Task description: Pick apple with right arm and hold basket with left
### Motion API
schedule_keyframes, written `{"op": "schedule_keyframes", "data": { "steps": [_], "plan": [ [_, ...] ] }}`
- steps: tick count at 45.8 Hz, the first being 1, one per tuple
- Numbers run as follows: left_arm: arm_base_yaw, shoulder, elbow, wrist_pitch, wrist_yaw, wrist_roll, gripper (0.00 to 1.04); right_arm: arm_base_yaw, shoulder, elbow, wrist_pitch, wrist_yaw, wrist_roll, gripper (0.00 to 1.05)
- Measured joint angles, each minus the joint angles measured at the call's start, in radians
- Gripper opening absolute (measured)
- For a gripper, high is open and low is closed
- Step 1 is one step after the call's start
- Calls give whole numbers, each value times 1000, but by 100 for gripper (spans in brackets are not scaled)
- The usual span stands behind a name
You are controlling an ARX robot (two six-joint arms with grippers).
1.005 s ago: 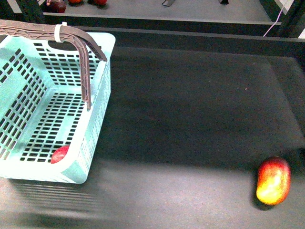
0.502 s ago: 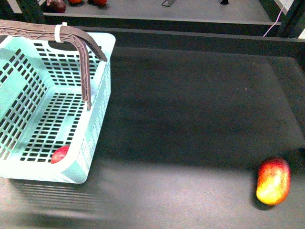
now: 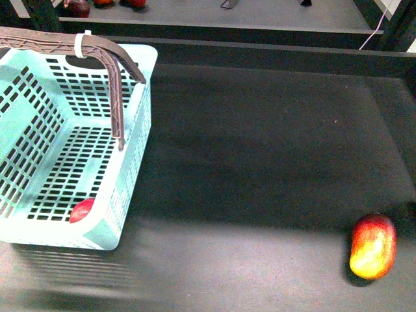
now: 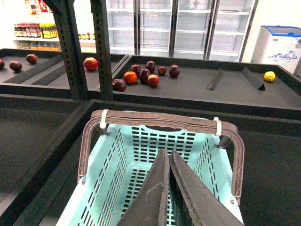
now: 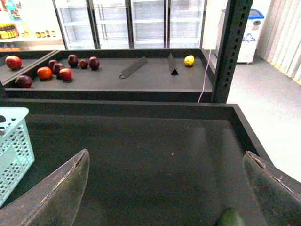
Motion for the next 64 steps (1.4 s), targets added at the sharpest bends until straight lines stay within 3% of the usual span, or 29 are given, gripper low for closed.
{"op": "schedule_keyframes", "data": {
  "steps": [16, 22, 46, 52, 64],
  "plan": [
    [0, -93, 0, -94, 0, 0, 3, 0, 0, 0, 0, 0, 0, 96],
    [0, -237, 0, -259, 0, 0, 3, 0, 0, 0, 0, 0, 0, 96],
    [0, -262, 0, -267, 0, 0, 4, 0, 0, 0, 0, 0, 0, 96],
    [0, -262, 0, -267, 0, 0, 23, 0, 0, 0, 0, 0, 0, 96],
    [0, -262, 0, -267, 0, 0, 82, 0, 0, 0, 0, 0, 0, 96]
  ]
}}
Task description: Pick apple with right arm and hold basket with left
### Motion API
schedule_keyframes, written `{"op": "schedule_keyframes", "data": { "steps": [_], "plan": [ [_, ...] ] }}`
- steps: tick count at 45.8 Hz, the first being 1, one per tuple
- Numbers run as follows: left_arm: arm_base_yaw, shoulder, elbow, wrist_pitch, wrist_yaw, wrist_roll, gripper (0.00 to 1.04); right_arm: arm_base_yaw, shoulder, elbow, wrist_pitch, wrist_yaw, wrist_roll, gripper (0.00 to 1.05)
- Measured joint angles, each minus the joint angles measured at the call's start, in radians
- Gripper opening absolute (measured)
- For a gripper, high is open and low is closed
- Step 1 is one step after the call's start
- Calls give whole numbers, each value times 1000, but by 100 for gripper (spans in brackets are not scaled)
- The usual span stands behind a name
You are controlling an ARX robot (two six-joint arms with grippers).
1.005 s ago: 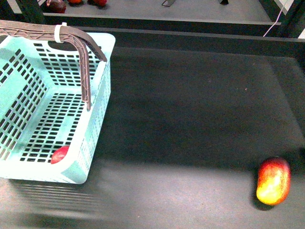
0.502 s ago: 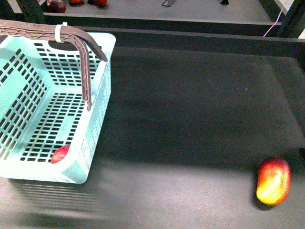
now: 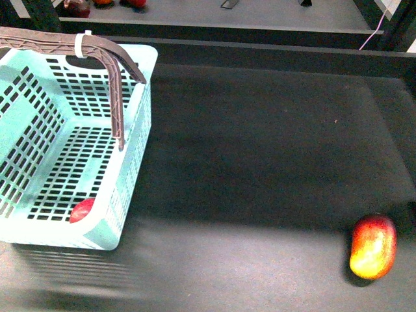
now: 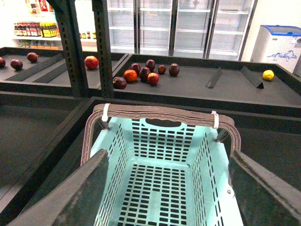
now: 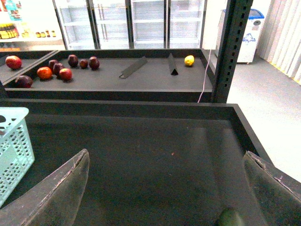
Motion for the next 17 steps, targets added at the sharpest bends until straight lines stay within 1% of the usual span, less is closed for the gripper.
{"op": "schedule_keyframes", "data": {
  "steps": [4, 7, 17],
  "plan": [
    [0, 0, 0, 0, 0, 0, 99, 0, 0, 0, 0, 0, 0, 96],
    [0, 0, 0, 0, 0, 2, 97, 0, 0, 0, 0, 0, 0, 96],
    [0, 0, 0, 0, 0, 2, 98, 0, 0, 0, 0, 0, 0, 96]
  ]
}}
